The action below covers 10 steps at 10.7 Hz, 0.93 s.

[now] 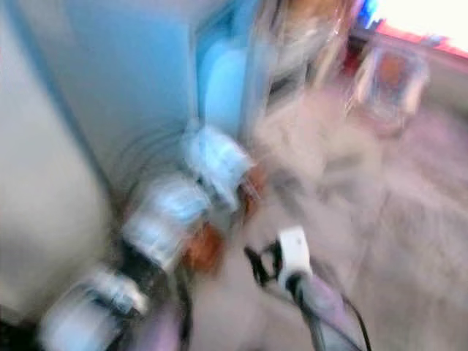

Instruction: Restocking fridge

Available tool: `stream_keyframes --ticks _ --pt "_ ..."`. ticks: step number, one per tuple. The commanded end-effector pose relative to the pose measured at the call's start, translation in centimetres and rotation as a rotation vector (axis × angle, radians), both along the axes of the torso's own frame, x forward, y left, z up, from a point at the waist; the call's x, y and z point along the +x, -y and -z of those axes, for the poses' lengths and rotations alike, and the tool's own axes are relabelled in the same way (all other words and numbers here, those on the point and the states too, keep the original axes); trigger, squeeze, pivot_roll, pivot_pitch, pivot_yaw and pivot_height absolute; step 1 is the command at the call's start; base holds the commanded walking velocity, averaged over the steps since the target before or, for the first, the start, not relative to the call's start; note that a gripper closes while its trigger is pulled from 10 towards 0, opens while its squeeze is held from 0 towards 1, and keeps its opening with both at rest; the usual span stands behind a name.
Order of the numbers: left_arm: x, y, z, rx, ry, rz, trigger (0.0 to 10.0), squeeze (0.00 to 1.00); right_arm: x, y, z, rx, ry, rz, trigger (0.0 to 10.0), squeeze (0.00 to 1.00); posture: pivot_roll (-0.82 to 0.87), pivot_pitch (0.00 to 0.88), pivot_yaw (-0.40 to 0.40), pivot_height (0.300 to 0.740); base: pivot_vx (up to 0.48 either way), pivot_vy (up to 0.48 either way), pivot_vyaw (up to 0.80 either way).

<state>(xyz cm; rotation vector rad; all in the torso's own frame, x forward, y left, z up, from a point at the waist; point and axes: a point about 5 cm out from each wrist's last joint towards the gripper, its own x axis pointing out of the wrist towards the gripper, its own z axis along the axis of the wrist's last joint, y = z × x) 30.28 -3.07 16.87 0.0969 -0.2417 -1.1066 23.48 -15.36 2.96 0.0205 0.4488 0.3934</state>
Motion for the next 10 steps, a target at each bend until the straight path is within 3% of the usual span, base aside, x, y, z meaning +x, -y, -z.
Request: stream_keyframes --ticks 1,2,4,5,6,8,10 --pt "0.0 -0.1 0.7 0.027 -0.025 0.001 10.0 0.00 -1.7 1.3 1.6 -0.031 -0.084 0.030 10.0 0.00 0.05 0.057 -0.083 0.740 0.000 0.000 0.00" --pt "1.9 -3.2 2.0 0.029 -0.086 -0.156 10.0 0.00 -1.6 1.3 1.6 -0.038 -0.077 0.043 10.0 0.00 0.06 0.061 -0.081 0.740 0.000 0.000 0.00" --pt "2.6 -8.9 3.7 0.078 -0.115 -0.356 10.0 0.00 -1.0 1.8 1.3 0.001 -0.043 0.121 10.0 0.00 0.08 0.066 -0.075 0.740 0.000 0.000 0.00" --pt "2.3 -12.3 5.0 0.089 -0.137 -0.491 10.0 0.00 -0.6 1.8 0.8 0.012 -0.014 0.141 10.0 0.00 0.08 0.068 -0.073 0.740 0.000 0.000 0.00" --pt "1.8 -14.3 6.0 0.092 -0.155 -0.570 10.0 0.00 -0.2 1.6 0.4 0.026 0.014 0.147 10.0 0.00 0.09 0.069 -0.077 0.740 0.000 0.000 0.00" --pt "-0.7 -18.7 8.1 0.092 -0.208 -0.752 10.0 0.00 0.8 2.2 -0.7 -0.093 0.122 0.221 10.0 0.00 0.10 0.073 -0.085 0.740 0.000 -0.150 0.00" --pt "-1.8 -20.7 8.8 0.098 -0.229 -0.843 10.0 0.00 1.4 1.9 -1.6 -0.094 0.207 0.207 10.0 0.00 0.11 0.076 -0.089 0.740 0.000 -0.472 0.00"
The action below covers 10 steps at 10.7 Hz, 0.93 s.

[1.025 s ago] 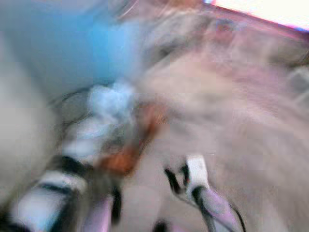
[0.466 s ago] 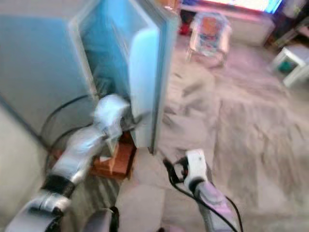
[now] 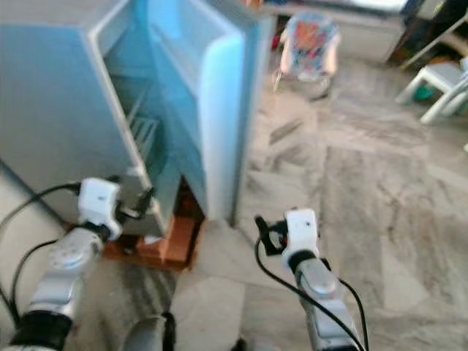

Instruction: Restocking fridge

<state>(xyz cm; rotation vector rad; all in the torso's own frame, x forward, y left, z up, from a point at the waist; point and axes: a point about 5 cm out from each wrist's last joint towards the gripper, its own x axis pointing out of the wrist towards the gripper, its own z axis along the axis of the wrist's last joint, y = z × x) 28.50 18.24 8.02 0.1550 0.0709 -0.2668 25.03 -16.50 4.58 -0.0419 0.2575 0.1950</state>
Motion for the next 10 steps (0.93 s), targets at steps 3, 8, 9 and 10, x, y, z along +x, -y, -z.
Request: stream_keyframes --ticks 3,8,9,10 --pt "0.1 0.8 -0.6 -0.009 0.011 -0.003 10.0 0.00 -0.2 0.2 -0.5 0.120 0.012 0.010 10.0 0.00 0.11 0.075 -0.087 0.740 0.000 -0.470 0.00" --pt "-1.1 -0.9 0.0 0.013 -0.020 -0.116 10.0 0.00 1.2 0.4 -2.2 0.078 0.110 0.065 10.0 0.00 0.10 0.081 -0.058 0.740 0.000 -0.068 0.00" --pt "-1.9 -1.6 0.4 0.061 -0.020 -0.095 10.0 0.00 0.9 1.1 -2.6 0.042 0.154 0.110 10.0 0.00 0.10 0.084 -0.065 0.740 0.000 0.000 0.00" --pt "-2.1 -2.1 0.3 0.097 -0.007 -0.109 10.0 0.00 0.4 1.5 -2.4 0.073 0.151 0.142 10.0 0.00 0.10 0.082 -0.071 0.740 0.000 0.000 0.00"
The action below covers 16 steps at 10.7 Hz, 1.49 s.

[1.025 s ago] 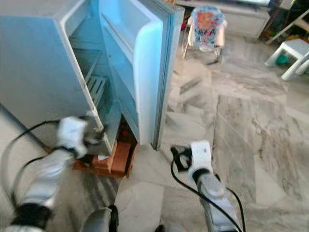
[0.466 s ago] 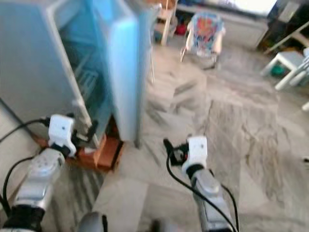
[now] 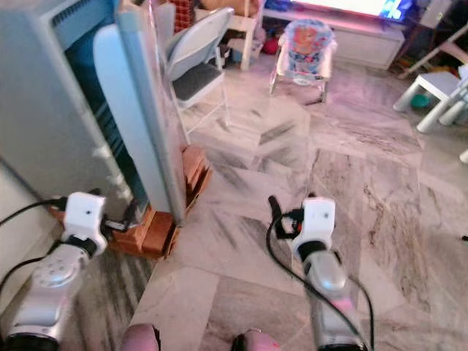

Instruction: Restocking fridge

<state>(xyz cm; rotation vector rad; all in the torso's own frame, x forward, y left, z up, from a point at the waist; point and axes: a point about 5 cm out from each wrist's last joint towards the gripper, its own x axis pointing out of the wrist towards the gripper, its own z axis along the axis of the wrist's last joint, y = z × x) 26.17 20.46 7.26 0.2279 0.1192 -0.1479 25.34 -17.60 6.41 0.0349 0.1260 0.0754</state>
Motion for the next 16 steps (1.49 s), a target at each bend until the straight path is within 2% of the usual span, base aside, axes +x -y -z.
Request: stream_keyframes --ticks 1,2,4,5,8,14,16 --pt "0.1 -0.1 -0.4 0.003 0.023 -0.011 10.0 0.00 -0.3 0.6 -0.4 0.001 0.029 0.031 10.0 0.00 0.09 0.070 -0.076 0.740 0.000 0.000 0.00" --pt "0.0 -0.6 0.3 -0.045 0.019 -0.097 10.0 0.00 -0.6 0.7 0.1 0.000 0.026 0.047 10.0 0.00 0.08 0.058 -0.075 0.740 0.000 0.000 0.00" --pt "0.3 0.3 0.2 -0.067 0.063 -0.155 10.0 0.00 -0.3 0.6 -0.3 -0.008 0.053 0.043 10.0 0.00 0.08 0.036 -0.075 0.740 0.000 0.000 0.00" --pt "0.5 0.5 0.2 -0.089 0.066 -0.151 10.0 0.00 -0.1 0.4 -0.2 -0.001 0.056 0.030 10.0 0.00 0.10 0.033 -0.078 0.740 0.289 0.000 0.00" --pt "1.0 0.4 0.0 -0.081 0.076 -0.136 10.0 0.00 -0.3 -0.4 0.0 -0.005 0.064 -0.026 10.0 0.00 0.10 0.025 -0.074 0.740 0.311 0.000 0.00" --pt "1.8 1.4 -0.2 -0.106 0.086 -0.107 10.0 0.00 -0.5 -0.4 0.3 -0.010 0.054 -0.051 10.0 0.00 0.10 0.025 -0.078 0.740 0.390 0.000 0.00" --pt "1.8 1.3 0.0 -0.103 0.081 -0.125 10.0 0.00 -0.6 -0.6 0.6 -0.007 0.041 -0.063 10.0 0.00 0.10 0.026 -0.079 0.740 0.000 0.000 0.00"
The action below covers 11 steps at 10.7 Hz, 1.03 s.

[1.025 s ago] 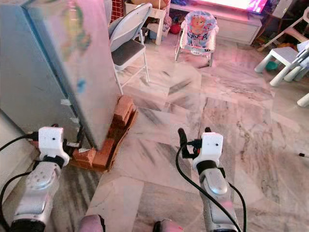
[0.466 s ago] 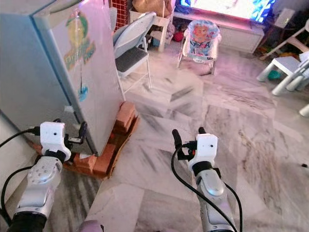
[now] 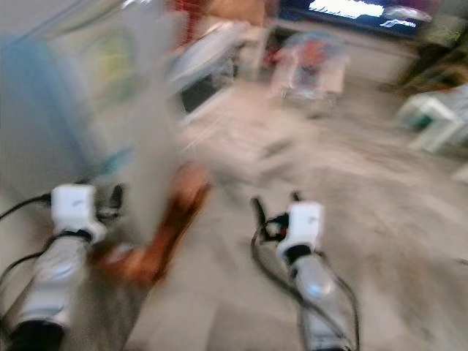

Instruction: Restocking fridge

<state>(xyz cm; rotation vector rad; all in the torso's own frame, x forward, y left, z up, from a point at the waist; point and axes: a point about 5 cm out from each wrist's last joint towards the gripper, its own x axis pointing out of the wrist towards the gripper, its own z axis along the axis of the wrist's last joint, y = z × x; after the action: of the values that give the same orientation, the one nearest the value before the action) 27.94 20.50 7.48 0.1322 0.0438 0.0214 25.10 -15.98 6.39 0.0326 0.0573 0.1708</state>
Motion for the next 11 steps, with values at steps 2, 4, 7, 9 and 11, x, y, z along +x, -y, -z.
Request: stream_keyframes --ticks 2,4,7,9,11 --pt "0.1 1.0 0.2 0.004 -0.001 0.020 10.0 0.00 -0.6 1.0 0.7 -0.014 -0.037 0.018 10.0 0.00 0.09 0.035 -0.084 0.740 0.000 0.000 0.00" --pt "0.4 0.4 0.2 0.017 0.000 -0.009 10.0 0.00 -0.7 0.9 0.7 -0.018 -0.044 0.004 10.0 0.00 0.08 0.051 -0.091 0.740 0.000 0.000 0.00" --pt "1.6 -0.4 0.1 0.029 -0.005 -0.050 10.0 0.00 -1.0 1.2 0.6 -0.023 -0.049 -0.002 10.0 0.00 0.07 0.048 -0.096 0.740 0.000 0.000 0.00" --pt "3.3 -0.5 -0.4 0.011 -0.009 -0.034 10.0 0.00 -1.2 1.2 0.4 -0.025 -0.053 -0.011 10.0 0.00 0.04 0.065 -0.111 0.740 0.000 0.000 0.00" --pt "5.6 -1.7 -1.7 0.038 -0.008 -0.098 10.0 0.00 -2.2 1.8 0.4 -0.044 -0.076 -0.023 10.0 0.00 0.01 0.080 -0.126 0.740 0.000 0.000 0.00"
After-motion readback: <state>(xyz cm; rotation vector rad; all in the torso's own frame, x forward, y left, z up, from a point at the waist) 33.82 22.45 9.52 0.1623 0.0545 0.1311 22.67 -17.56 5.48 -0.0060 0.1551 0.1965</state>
